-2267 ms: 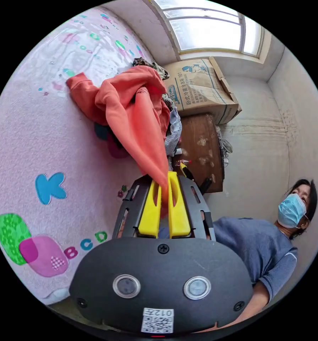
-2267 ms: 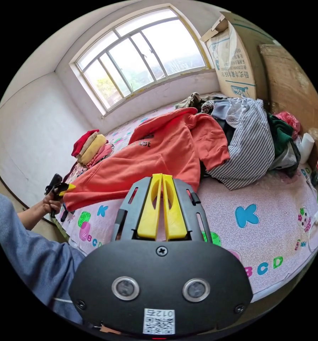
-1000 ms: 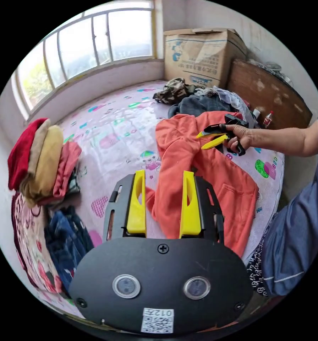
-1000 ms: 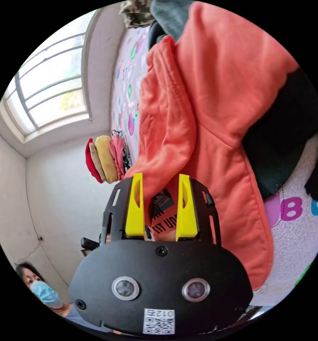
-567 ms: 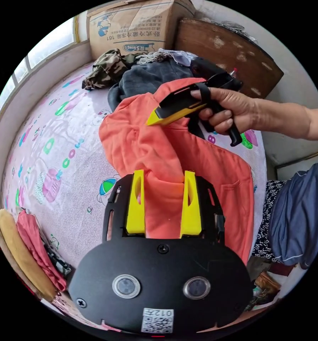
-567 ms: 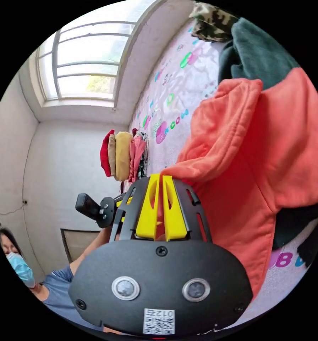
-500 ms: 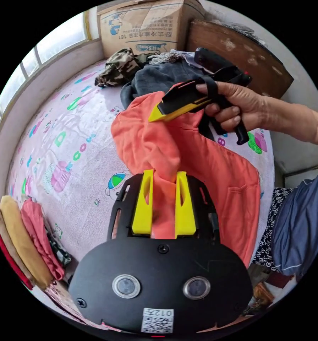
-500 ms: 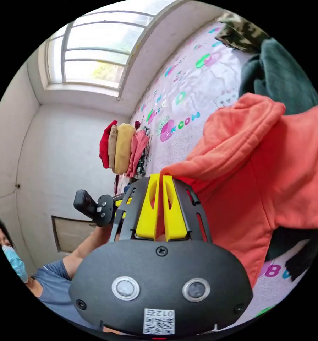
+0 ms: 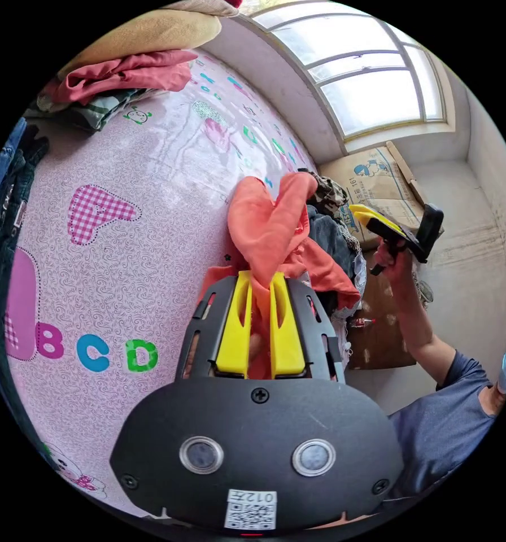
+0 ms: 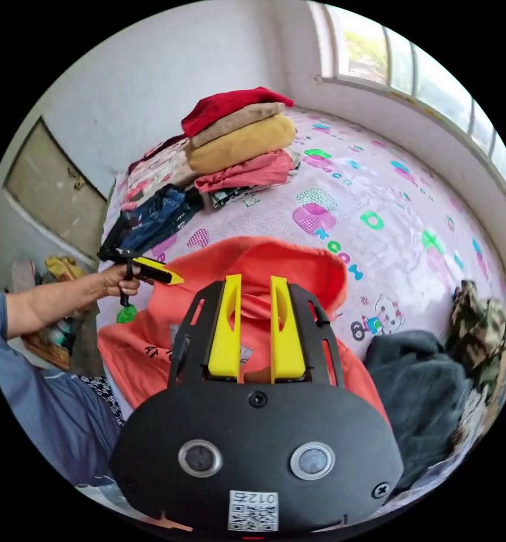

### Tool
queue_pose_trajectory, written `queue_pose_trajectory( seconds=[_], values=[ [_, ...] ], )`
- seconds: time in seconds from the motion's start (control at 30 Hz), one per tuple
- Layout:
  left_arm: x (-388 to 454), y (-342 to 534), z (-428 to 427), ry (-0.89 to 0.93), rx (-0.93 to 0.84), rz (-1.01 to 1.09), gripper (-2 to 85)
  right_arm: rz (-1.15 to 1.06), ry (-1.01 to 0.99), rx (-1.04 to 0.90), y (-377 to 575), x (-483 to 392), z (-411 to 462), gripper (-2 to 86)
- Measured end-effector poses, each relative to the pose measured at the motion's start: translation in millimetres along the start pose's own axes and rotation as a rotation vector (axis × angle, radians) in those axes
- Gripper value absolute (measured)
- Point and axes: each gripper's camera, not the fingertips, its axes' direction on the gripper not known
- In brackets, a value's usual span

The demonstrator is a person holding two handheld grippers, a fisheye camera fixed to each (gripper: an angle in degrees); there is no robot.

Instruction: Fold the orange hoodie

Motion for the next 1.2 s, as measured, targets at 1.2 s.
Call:
queue_pose_trajectory(
  seconds=[1.2],
  values=[
    [80.1,-108.7,101.3,0.149,-0.179,0.268,5.0,0.092,-0.207,-0.297,259.2,13.9,-211.5,1.4]
  ],
)
